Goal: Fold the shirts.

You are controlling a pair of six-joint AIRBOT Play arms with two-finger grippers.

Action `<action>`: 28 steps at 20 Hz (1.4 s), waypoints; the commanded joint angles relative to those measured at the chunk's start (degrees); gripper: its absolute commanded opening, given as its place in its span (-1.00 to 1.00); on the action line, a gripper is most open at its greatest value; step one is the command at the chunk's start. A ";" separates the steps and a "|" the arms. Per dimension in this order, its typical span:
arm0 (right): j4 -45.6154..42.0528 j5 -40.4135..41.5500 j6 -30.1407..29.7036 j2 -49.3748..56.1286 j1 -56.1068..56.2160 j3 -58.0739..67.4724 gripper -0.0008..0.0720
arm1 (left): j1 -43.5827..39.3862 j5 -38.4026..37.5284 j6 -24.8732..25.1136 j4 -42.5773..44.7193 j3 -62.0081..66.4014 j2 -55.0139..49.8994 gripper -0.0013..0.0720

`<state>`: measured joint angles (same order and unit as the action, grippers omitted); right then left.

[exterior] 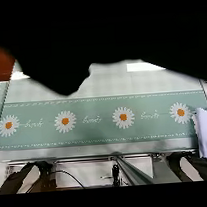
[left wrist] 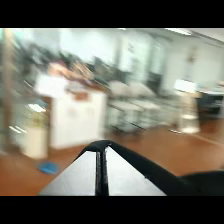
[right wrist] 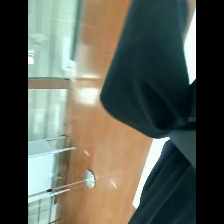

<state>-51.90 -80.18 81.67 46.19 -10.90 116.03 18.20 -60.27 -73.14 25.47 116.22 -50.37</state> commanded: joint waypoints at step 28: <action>19.21 27.06 -3.32 42.18 0.04 -34.34 -0.92 | -14.73 13.86 -1.53 13.46 -34.60 -31.76 -0.90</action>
<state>-40.66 -57.28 78.83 77.71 -10.85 76.07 4.34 -46.30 -73.78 40.25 81.19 -76.97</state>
